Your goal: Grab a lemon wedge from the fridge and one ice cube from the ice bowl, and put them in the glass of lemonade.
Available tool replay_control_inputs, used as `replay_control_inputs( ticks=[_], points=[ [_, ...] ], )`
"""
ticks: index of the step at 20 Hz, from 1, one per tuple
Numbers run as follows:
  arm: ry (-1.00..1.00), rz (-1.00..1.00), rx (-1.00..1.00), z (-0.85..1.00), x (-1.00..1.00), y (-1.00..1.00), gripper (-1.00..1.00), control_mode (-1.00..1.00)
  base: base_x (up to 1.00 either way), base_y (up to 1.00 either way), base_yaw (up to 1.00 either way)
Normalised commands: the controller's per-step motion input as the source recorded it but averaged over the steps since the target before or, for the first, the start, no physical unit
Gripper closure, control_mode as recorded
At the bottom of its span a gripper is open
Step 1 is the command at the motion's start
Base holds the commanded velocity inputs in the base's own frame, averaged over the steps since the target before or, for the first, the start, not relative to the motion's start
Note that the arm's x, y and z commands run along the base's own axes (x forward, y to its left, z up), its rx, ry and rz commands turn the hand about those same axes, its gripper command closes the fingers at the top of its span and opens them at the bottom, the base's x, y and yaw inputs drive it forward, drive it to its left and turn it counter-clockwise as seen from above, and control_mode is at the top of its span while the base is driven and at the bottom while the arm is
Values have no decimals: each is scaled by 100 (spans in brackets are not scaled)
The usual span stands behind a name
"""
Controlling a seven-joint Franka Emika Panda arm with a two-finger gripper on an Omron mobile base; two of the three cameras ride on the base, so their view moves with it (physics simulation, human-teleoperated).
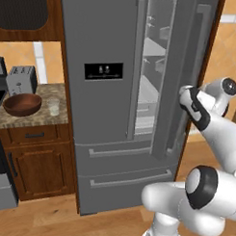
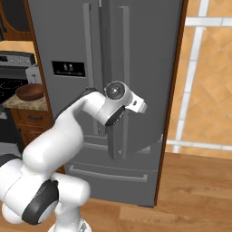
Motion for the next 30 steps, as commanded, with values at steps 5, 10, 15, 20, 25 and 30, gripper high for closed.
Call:
replay_control_inputs(
  ticks=[5, 10, 15, 20, 25, 30],
  points=[
    [0, -6, 6, 3, -48, -91, -100, -100, 0, 0, 0],
    [0, -4, 3, 17, -54, -60, -100, -100, 0, 0, 0],
    [-1, 0, 3, 60, -97, -8, -100, -100, 0, 0, 0],
    [0, 1, -2, 48, -93, 35, -100, -100, 0, 0, 0],
    [0, -2, -19, 28, -26, 98, -100, -100, 0, 0, 0],
    [-1, -23, -39, -8, 51, 100, -100, -100, 0, 0, 0]
  ],
)
